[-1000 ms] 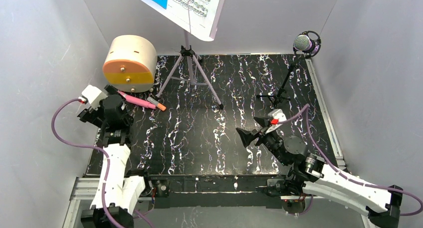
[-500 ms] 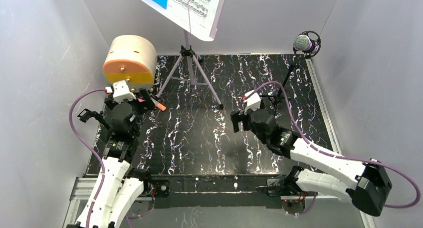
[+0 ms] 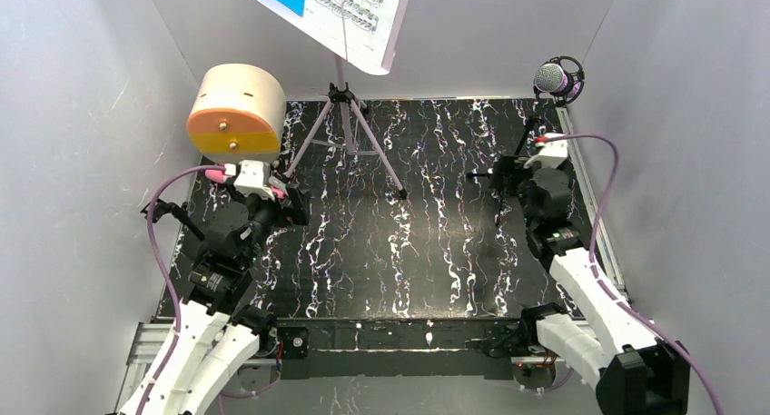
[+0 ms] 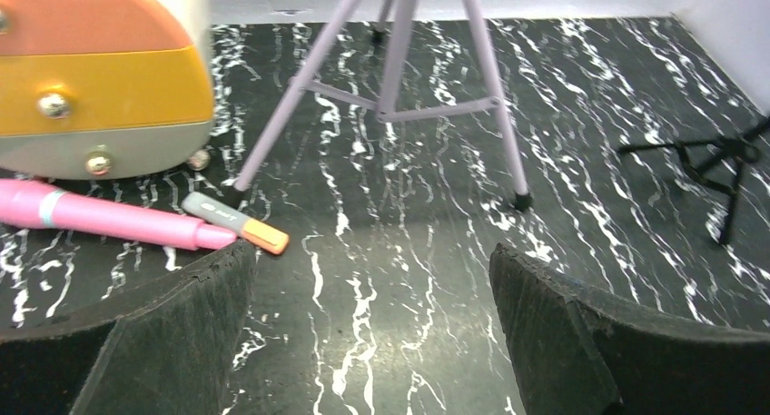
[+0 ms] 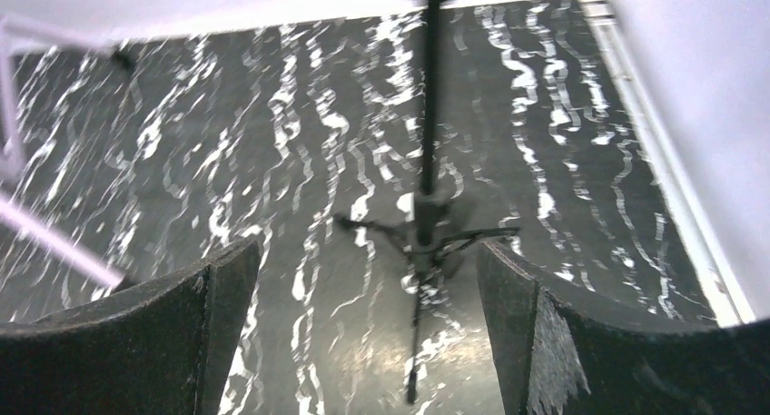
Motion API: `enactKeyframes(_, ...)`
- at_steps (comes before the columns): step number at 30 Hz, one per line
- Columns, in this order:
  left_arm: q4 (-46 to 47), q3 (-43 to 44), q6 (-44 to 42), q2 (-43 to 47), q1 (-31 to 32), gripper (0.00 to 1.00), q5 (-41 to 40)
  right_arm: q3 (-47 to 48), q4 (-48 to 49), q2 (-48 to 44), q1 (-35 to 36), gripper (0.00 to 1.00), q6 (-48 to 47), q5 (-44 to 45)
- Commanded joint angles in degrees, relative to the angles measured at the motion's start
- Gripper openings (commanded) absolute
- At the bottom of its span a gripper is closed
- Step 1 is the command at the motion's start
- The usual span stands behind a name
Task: Pack up the instrument practice props
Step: Move the microphone stand with the microphone to the center of the board.
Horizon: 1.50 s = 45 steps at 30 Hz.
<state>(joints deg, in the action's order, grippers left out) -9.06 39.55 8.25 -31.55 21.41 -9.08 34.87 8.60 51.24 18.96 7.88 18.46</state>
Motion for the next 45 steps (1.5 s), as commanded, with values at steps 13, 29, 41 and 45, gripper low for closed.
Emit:
enactKeyframes(13, -2.86, 1.23, -1.92, 3.66, 6.92, 0.98, 1.70, -5.27, 34.06, 8.46, -21.50, 0.88, 6.69, -24.30)
enactKeyframes(29, -2.73, 1.11, -2.10, 3.61, 7.86, 0.98, 3.53, -0.90, 42.24, 22.06, -23.08, 0.51, -0.26, -36.33)
enactKeyframes(41, -2.09, 1.05, -2.19, 2.15, 7.86, 0.98, 8.57, -3.99, 40.63, 19.01, -21.83, 0.01, -2.79, -48.42)
enactKeyframes(45, -1.63, 0.84, -2.19, 1.18, 7.86, 0.98, 10.85, -6.13, 38.22, 15.60, -17.55, 0.01, -4.51, -48.72)
